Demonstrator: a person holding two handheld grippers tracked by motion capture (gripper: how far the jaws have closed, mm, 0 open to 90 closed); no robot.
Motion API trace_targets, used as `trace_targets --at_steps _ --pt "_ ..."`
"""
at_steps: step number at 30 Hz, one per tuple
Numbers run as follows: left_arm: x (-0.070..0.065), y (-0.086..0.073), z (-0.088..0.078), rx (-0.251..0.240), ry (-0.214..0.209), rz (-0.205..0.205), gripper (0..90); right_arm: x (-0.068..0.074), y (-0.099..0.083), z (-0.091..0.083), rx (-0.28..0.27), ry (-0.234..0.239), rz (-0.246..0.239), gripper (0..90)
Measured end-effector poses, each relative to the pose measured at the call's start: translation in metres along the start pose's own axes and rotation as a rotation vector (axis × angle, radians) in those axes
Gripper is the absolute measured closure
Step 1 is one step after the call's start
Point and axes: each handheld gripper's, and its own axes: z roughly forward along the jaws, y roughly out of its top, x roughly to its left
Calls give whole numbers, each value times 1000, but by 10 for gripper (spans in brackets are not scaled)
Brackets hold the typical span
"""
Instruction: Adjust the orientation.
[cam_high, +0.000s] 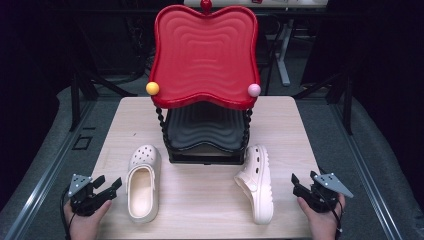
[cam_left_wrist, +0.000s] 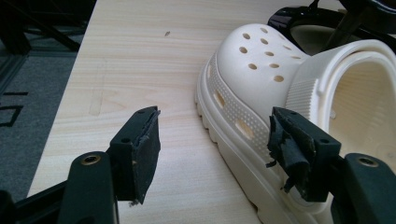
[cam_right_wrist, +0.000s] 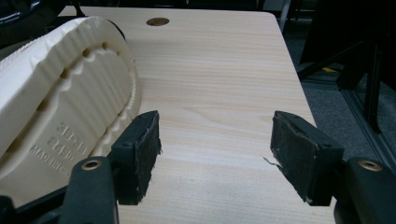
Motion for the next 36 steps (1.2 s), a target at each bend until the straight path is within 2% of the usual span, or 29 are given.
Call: trace_targets --at_steps 2,5,8,10,11,16,17,20,24,29,33,36 --pt "0 0 1 8 10 7 344 2 -1 1 13 33 4 333" --pt "0 0 2 -1 -32 -12 360 6 -3 2 23 70 9 392" --pt "-3 1 0 -10 -15 21 370 11 -4 4 55 95 -6 437" --pt "-4 0 -1 3 -8 19 392 13 -3 6 66 143 12 472" --pt "-4 0 -1 4 -10 19 414 14 -3 7 79 151 17 492" --pt "-5 -1 0 17 -7 17 456 15 -3 9 101 124 8 523" --pt "-6 -1 0 23 -25 12 458 14 -5 10 118 144 28 532" --pt "-9 -1 1 30 -27 24 465 15 -6 12 133 156 21 542" --pt "-14 0 -1 34 -28 49 489 17 -5 10 117 163 7 542" --pt "-14 0 -2 22 -39 30 492 19 -4 9 120 163 -2 542" --pt "-17 3 -8 -2 -43 35 493 18 -4 10 116 162 1 545" --pt "-22 6 -13 -22 -63 27 500 18 -4 9 111 160 10 548"
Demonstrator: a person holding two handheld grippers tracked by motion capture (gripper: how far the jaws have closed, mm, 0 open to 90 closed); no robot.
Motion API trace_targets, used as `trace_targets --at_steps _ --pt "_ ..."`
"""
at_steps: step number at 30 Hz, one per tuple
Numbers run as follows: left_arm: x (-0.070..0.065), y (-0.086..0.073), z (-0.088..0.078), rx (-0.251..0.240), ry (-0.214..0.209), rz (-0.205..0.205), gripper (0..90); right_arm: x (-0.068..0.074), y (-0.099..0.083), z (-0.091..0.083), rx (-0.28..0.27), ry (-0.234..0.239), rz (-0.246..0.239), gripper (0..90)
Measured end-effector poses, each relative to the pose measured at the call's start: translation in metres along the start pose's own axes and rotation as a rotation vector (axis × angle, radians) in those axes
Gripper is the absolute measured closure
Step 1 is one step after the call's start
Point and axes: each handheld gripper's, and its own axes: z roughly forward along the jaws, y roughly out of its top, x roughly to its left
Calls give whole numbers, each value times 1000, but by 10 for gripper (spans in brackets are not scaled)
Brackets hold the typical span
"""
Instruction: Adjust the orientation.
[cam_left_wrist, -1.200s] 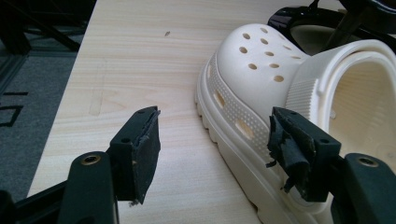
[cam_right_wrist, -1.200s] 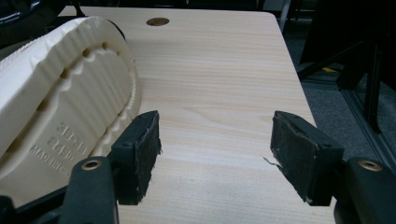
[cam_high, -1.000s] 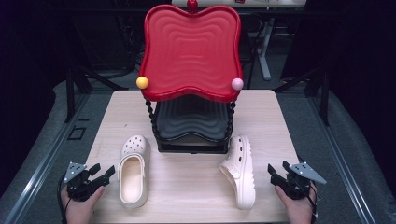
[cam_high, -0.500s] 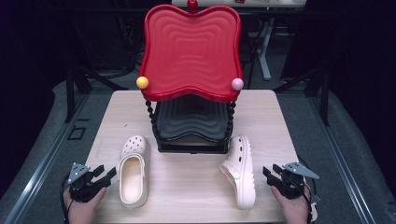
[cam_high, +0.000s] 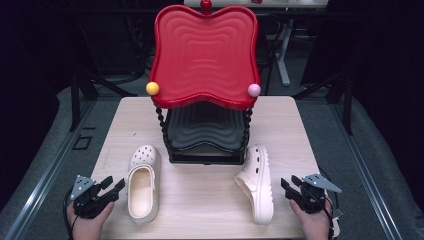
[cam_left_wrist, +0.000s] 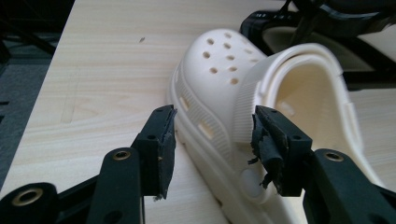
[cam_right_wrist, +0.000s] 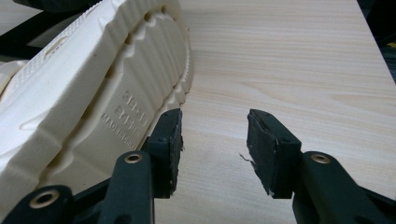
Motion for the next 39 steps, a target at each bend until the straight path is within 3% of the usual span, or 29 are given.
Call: trace_targets --at_steps 5,8,12,15,18,19,26,27,29,31,34,35,36,38,39 --pt "-14 2 2 -8 -34 24 543 -1 1 -1 -10 -3 11 551" --pt "-19 3 5 12 -27 42 556 -1 1 -1 -8 0 12 551" --pt "-25 4 15 34 -3 69 564 0 1 -1 -13 -2 10 551" --pt "-29 7 27 60 39 110 578 0 2 -3 -26 -5 7 558" --pt "-31 8 32 79 40 116 586 1 3 -4 -28 -9 5 569" --pt "-33 8 37 87 60 138 588 2 3 -5 -33 -6 7 574" --pt "-34 13 45 92 121 148 665 8 5 -5 -39 -2 0 584" --pt "-37 11 45 84 141 189 689 10 6 -6 -45 4 -1 600" --pt "-40 11 43 84 146 208 725 13 7 -7 -47 8 -10 619" --pt "-41 10 42 83 131 204 727 14 8 -8 -51 6 -13 639" --pt "-45 8 38 90 106 224 742 24 14 -14 -69 27 -35 763" --pt "-45 8 38 90 106 224 742 24 14 -14 -69 27 -35 763" --pt "-48 7 35 97 105 220 741 33 17 -16 -75 38 -68 799" --pt "-50 6 34 94 106 217 741 37 18 -16 -78 42 -79 811" --pt "-52 5 31 103 113 217 741 46 20 -17 -81 62 -106 841"
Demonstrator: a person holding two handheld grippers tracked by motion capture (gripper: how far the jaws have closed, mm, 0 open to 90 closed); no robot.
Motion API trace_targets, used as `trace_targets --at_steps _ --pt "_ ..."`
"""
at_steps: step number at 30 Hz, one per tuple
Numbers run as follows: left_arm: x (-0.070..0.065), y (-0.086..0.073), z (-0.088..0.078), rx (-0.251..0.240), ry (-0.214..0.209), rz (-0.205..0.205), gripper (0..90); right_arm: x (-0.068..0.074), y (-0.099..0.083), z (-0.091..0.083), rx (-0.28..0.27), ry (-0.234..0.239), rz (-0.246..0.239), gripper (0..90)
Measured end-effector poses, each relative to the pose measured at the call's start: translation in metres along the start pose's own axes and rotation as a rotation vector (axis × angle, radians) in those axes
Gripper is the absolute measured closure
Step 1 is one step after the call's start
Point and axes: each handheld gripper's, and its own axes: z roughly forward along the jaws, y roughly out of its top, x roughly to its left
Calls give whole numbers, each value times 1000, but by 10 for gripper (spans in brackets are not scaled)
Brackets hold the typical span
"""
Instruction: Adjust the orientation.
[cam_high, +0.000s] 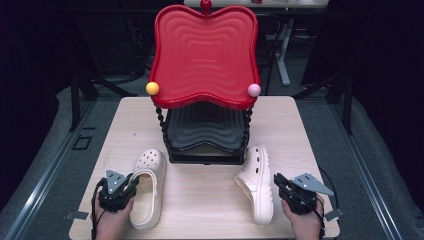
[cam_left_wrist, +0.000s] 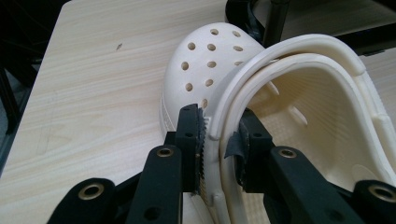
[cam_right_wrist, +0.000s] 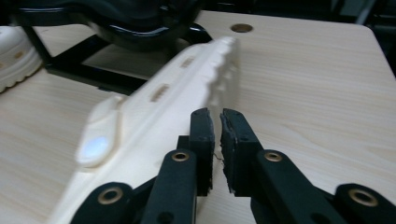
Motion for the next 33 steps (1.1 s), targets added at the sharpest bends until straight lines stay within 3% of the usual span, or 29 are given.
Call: trace_targets --at_steps 4,7,11,18,25,29,33 --pt "-2 -1 -2 -3 2 7 741 13 4 0 -12 22 -49 875" --pt "0 -3 -2 -19 -20 -26 725 26 5 2 -14 56 -102 887" --pt "3 -4 -2 -22 -48 -51 685 29 3 7 7 65 -140 892" --pt "6 -5 -5 -46 -79 -76 613 32 4 6 15 39 -163 900" --pt "9 -6 -6 -56 -87 -97 545 33 4 6 21 42 -181 900" --pt "9 -6 -6 -59 -89 -93 545 31 3 6 17 44 -174 900" --pt "10 -7 -6 -59 -95 -97 540 21 4 0 23 37 -133 900"
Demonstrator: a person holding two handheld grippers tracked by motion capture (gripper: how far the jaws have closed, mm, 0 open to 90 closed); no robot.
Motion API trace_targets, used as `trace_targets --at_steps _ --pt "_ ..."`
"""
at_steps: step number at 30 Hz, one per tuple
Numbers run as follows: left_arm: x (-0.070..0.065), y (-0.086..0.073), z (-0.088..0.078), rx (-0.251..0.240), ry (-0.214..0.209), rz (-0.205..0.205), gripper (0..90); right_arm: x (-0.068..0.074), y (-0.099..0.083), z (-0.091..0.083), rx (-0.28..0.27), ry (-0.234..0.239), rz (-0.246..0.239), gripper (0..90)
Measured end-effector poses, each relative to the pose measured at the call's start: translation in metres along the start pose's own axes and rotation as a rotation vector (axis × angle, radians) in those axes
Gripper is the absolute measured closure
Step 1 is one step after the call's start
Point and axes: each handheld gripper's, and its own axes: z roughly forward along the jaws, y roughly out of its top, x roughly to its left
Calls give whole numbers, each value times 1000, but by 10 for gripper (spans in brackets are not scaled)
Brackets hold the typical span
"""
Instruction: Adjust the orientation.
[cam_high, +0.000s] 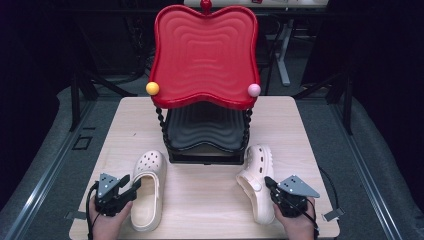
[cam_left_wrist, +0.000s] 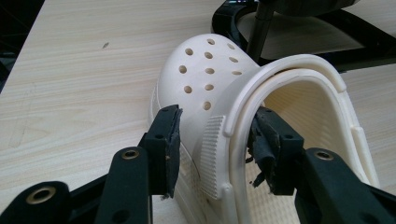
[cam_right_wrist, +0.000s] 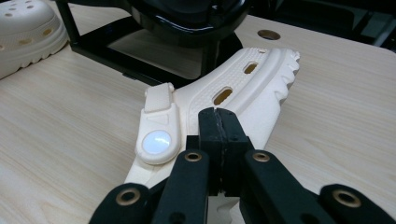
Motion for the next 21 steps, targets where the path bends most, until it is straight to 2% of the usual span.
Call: trace_targets --at_steps 6,7,8,9,11,15,16,17,19,20,21 --pt "1 0 0 -1 -4 -3 537 -12 -3 -7 0 -28 46 900" --pt "1 0 0 -2 -6 -3 537 -20 -5 -9 2 -48 80 900" --pt "1 0 0 -3 -7 -3 537 -20 -5 -9 2 -48 80 900" --pt "1 0 0 -3 -7 -3 537 -28 -7 -11 9 -57 113 900" --pt "1 0 1 -3 -9 -7 537 -35 -9 -13 14 -61 142 900" --pt "2 0 1 -3 -11 -11 537 -51 -15 -13 38 -101 180 900" --pt "2 0 1 -3 -11 -11 537 -51 -15 -13 38 -101 180 900" --pt "2 0 1 -2 -11 -11 537 -61 -20 -12 47 -101 235 900" --pt "2 0 1 -2 -12 -11 537 -71 -25 -12 46 -88 305 900" --pt "2 0 1 -2 -12 -11 537 -71 -25 -12 46 -88 305 900" --pt "2 0 1 -2 -12 -10 538 -78 -31 -9 61 -88 355 900"
